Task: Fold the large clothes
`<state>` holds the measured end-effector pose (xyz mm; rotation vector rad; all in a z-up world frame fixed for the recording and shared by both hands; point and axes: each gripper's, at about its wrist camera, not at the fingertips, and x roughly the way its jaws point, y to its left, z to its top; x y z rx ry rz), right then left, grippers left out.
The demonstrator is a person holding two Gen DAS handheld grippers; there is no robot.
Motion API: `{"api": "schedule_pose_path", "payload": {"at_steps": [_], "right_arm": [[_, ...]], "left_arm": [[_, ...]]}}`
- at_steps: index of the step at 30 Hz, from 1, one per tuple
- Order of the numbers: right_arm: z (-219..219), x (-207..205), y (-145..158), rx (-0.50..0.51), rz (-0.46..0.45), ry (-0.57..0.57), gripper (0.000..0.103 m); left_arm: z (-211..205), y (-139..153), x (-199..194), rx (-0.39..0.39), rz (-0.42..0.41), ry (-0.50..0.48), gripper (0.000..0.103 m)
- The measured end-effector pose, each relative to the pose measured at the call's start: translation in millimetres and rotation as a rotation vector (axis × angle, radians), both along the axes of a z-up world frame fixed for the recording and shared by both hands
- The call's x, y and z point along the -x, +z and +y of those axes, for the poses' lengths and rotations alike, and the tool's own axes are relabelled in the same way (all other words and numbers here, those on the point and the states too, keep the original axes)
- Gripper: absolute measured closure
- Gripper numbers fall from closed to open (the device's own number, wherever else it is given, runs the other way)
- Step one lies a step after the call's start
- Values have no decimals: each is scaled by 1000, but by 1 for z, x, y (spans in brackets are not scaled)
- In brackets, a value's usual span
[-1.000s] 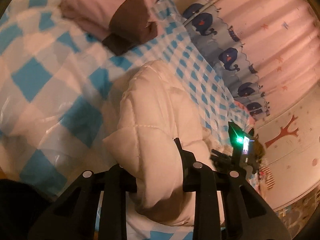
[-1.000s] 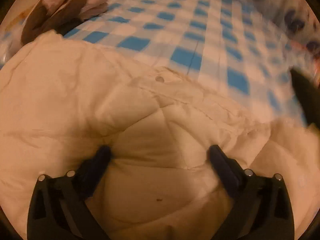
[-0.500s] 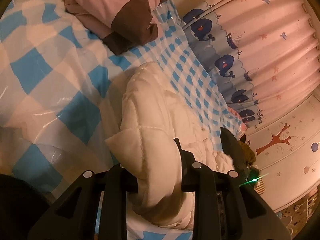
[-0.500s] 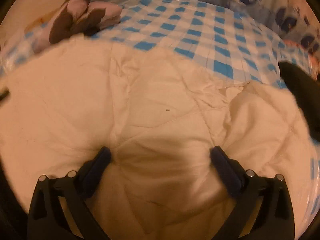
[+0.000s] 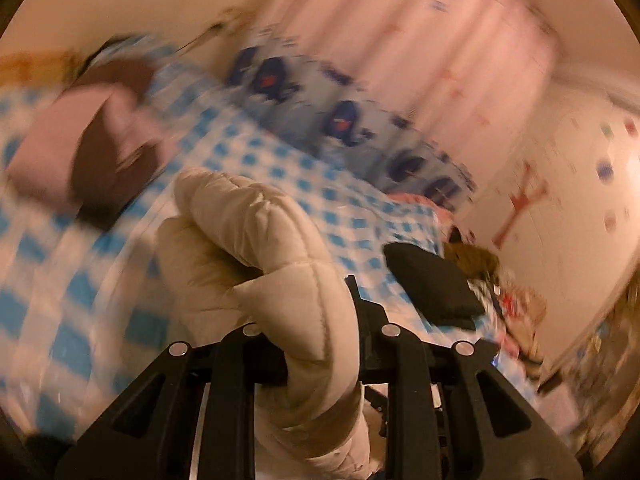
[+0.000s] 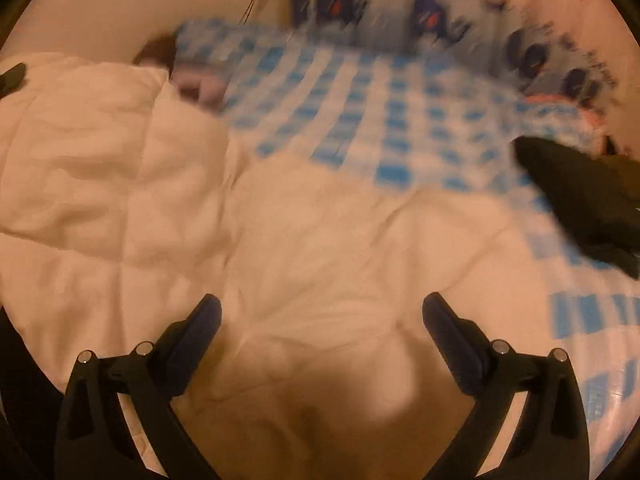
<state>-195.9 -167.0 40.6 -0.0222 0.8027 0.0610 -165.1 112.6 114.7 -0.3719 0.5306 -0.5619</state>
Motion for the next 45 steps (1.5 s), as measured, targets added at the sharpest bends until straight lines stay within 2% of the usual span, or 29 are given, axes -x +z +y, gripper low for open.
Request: {"api": "schedule_pose_path", "payload": {"at_steps": [2,3,4,6,9,12,14,15,17,18,19,20,21,23,25,27,29,30,32,33,35,37,38,39,40,42,43,44,45], "right_arm": [[-7,-10,-28,-33,106,5,5],[-2,-17,-55,0,152,18,5],[2,-13,-64,24,84,21,5],[6,-12,-61,57,80,35,5],[1,0,-40,135,111,69,6],[-34,30,-27,146,115,90,6],[-69,51,-25,72,150,70,6],[-92,59,-27,2,191,59,6],[-125,67,-34,-73,227,44,7],[-148,72,-38,-154,244,6,7],[-176,75,-43,-154,283,-79,7],[-195,80,-42,-143,281,-112,7],[-213,84,-40,-191,269,-132,7],[-252,90,-34,-312,237,-201,7],[-289,93,-22,-471,161,-260,7],[-310,84,-4,-587,71,-237,7],[-315,67,19,-615,1,-191,7],[-311,51,30,-611,-12,-149,7],[-295,20,39,-627,-6,-38,7],[-282,-2,33,-621,52,9,7],[-254,-30,1,-516,192,21,7],[-228,-64,-59,-288,378,5,7],[-227,-65,-76,-339,389,22,5],[-233,-64,-88,-428,369,16,5],[-234,-63,-87,-437,341,24,5],[-231,-57,-85,-430,317,8,5],[-228,-58,-85,-417,302,4,5],[-226,-59,-86,-415,293,1,5],[-224,-60,-86,-417,288,1,5]], "left_arm": [[-36,15,4,-47,-44,-78,83],[-57,18,5,-69,-52,-123,83],[-81,19,6,-98,-49,-178,83],[-128,14,11,-162,-60,-271,83],[-186,4,19,-248,-67,-406,83],[-227,-5,27,-309,-74,-523,83],[-248,-17,37,-350,-71,-597,83],[-259,-25,41,-354,-72,-625,83],[-279,-39,42,-376,-51,-654,83],[-286,-47,44,-392,-61,-657,83],[-292,-55,45,-396,-56,-666,83],[-297,-62,47,-395,-46,-679,83],[-303,-69,50,-392,-40,-696,84],[-316,-82,56,-417,-47,-731,83],[-328,-93,61,-456,-63,-760,84],[-346,-108,71,-530,-79,-801,84],[-361,-125,77,-608,-92,-838,83],[-367,-135,81,-653,-104,-852,83],[-373,-146,86,-695,-123,-862,82],[-372,-145,90,-706,-138,-861,81],[-368,-141,95,-709,-155,-865,73],[-359,-130,101,-719,-166,-866,64],[-351,-124,105,-725,-149,-866,60],[-345,-119,106,-720,-140,-862,59],[-334,-109,107,-693,-137,-861,58],[-305,-84,100,-567,-60,-876,57],[-288,-69,92,-478,-21,-877,56],[-274,-58,84,-412,-8,-862,56],[-251,-40,68,-315,-6,-797,55]]}}
